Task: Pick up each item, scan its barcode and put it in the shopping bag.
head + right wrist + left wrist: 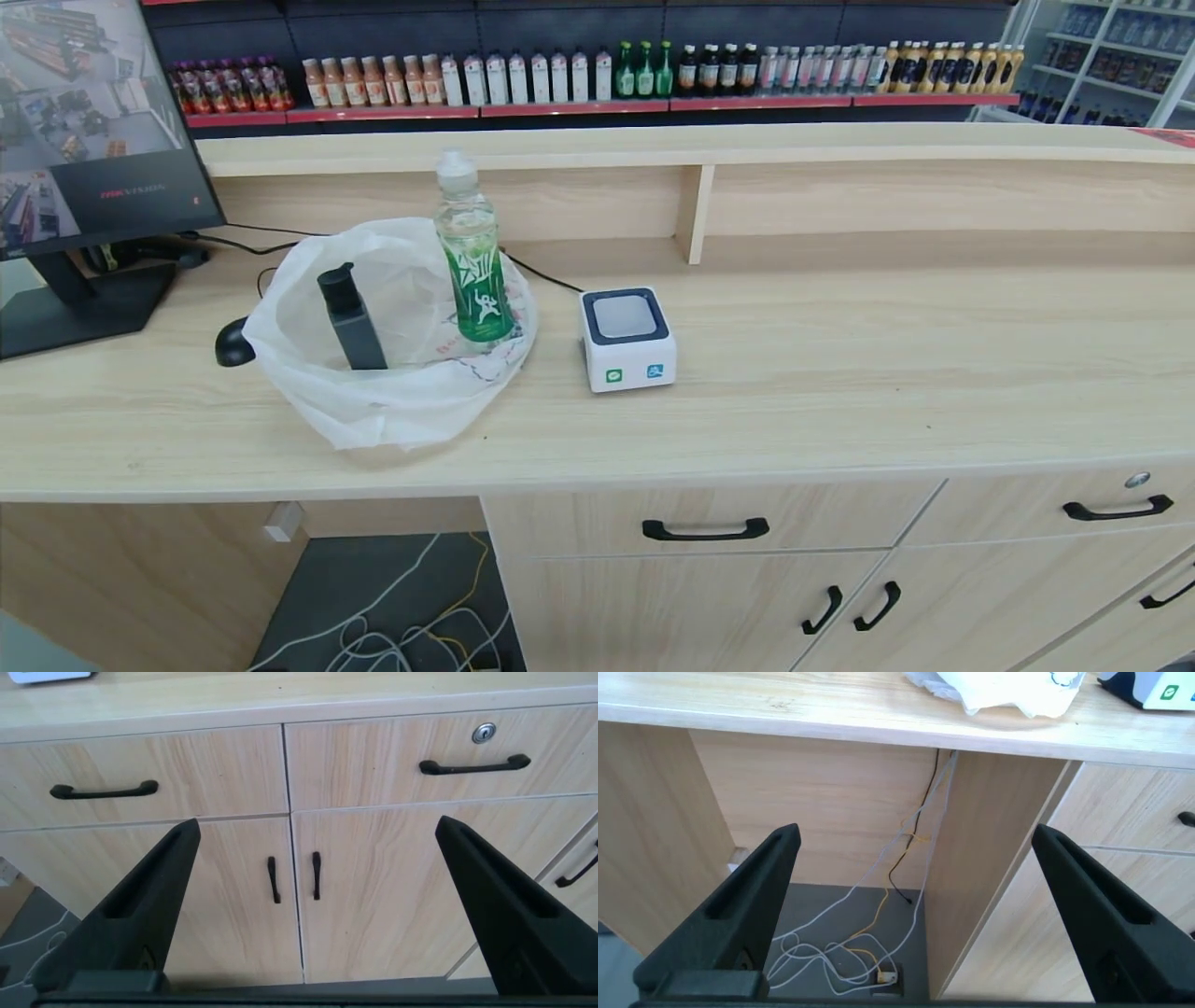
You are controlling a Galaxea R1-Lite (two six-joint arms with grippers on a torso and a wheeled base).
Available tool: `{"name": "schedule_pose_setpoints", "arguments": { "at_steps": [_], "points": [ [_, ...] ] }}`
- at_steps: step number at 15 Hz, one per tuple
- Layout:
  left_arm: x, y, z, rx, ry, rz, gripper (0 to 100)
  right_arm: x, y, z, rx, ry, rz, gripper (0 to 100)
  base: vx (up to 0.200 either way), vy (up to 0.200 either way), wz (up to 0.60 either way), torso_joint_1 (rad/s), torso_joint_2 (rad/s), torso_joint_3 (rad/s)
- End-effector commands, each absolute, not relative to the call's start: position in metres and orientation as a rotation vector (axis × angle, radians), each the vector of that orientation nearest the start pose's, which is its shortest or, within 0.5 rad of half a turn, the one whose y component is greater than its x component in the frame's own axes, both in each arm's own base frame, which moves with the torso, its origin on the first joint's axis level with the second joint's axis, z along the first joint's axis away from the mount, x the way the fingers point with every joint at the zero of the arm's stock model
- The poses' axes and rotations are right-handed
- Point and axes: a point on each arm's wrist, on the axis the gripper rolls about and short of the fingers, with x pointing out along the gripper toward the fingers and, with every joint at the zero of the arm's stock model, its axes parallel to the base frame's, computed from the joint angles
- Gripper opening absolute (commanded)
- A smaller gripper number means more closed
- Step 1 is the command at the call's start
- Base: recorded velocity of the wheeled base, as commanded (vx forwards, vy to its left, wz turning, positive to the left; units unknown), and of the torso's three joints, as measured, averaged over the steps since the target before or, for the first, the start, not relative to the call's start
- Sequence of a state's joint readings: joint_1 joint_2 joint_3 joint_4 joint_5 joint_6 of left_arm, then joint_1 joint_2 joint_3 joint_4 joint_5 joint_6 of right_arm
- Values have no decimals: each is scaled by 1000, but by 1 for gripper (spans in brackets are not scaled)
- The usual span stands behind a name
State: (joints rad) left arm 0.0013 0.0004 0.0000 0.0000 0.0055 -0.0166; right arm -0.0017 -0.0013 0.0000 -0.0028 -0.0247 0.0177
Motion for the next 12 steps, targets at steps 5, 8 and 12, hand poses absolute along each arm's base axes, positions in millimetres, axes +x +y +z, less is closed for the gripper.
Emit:
{"name": "schedule_pose_setpoints", "arguments": {
  "at_steps": [5,8,12],
  "points": [
    [-23,0,75,-17,0,8,100,-23,-1,76,31,-7,-29,100,0,0,0,0,0,0],
    [-23,0,75,-17,0,8,100,-23,-1,76,25,-3,-29,100,0,0,0,0,0,0],
    [-23,0,75,-17,0,8,100,-23,-1,76,25,-5,-28,100,0,0,0,0,0,0]
  ]
}}
